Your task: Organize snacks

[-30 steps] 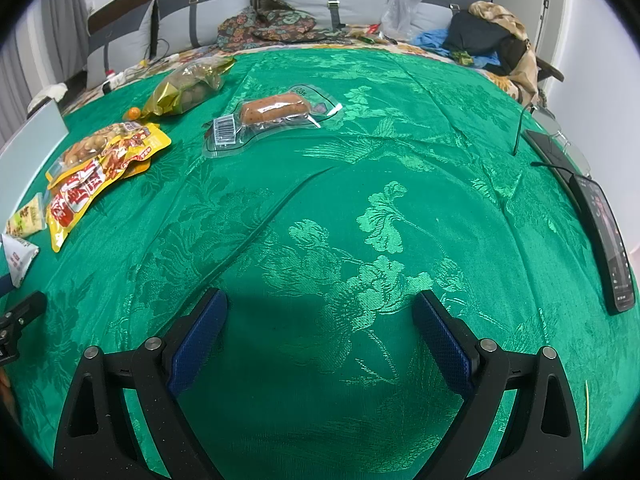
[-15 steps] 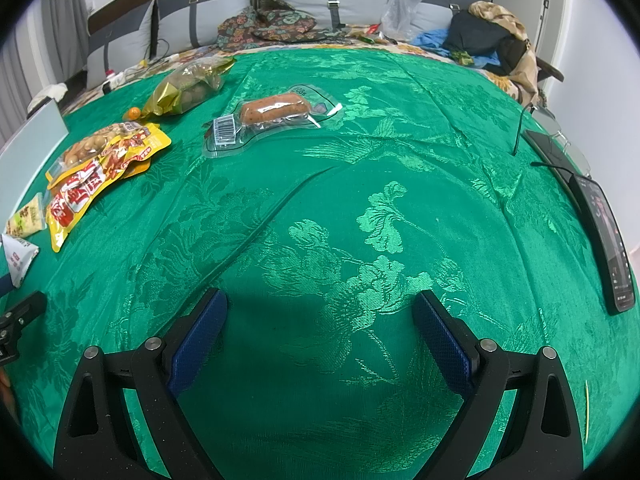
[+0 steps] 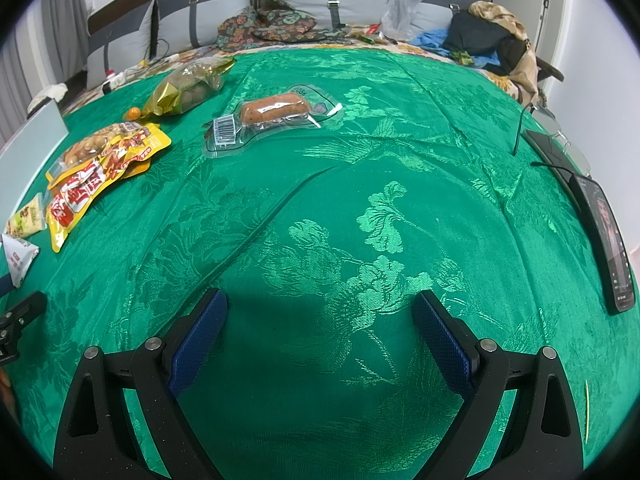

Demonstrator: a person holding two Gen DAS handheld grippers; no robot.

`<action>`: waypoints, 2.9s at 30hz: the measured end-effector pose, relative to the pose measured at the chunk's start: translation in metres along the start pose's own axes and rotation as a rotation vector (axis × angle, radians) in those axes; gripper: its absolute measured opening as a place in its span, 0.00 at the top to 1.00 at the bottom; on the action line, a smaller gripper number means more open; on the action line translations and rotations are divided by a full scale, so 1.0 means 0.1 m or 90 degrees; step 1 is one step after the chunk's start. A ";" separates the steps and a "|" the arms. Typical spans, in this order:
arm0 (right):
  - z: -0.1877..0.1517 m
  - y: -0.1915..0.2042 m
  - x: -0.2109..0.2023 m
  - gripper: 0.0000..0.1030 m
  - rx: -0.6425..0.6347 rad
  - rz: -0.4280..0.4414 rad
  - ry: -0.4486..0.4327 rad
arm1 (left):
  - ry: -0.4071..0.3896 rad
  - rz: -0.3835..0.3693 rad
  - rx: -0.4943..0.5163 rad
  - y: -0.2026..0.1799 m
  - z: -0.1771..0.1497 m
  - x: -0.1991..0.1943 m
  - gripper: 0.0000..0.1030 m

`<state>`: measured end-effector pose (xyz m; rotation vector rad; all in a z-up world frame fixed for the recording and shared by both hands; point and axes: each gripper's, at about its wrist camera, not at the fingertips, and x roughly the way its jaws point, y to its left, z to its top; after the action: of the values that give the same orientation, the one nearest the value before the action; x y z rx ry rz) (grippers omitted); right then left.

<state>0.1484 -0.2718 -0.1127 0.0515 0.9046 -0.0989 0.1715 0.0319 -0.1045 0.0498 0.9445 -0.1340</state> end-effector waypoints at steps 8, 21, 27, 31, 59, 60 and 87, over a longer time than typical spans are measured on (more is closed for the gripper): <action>0.00 0.00 0.00 0.07 0.000 0.000 0.000 | 0.000 0.000 0.000 0.00 0.00 0.00 0.00; 0.01 0.00 0.00 0.06 0.000 0.001 0.000 | 0.010 -0.036 -0.098 0.86 0.48 -0.32 0.00; 0.00 0.00 0.00 0.06 0.000 0.001 0.000 | 0.107 -0.067 0.025 0.90 1.00 0.22 0.00; 0.00 0.00 0.00 0.06 0.000 0.001 0.000 | 0.170 0.001 0.120 0.77 0.88 0.52 0.00; 0.00 0.00 0.00 0.06 0.000 0.001 -0.001 | 0.070 -0.116 -0.073 1.03 0.32 0.02 0.79; 0.00 0.00 -0.01 0.06 0.000 0.001 -0.001 | 0.061 -0.117 -0.079 1.03 0.30 0.02 0.79; 1.38 0.09 0.97 0.60 0.159 0.007 0.174 | -0.037 -0.162 -0.113 1.08 0.42 -0.23 0.80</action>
<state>0.3167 -0.2807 -0.1035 0.3081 1.1610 -0.1983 0.2062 0.1370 -0.0627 -0.2379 0.8987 -0.2854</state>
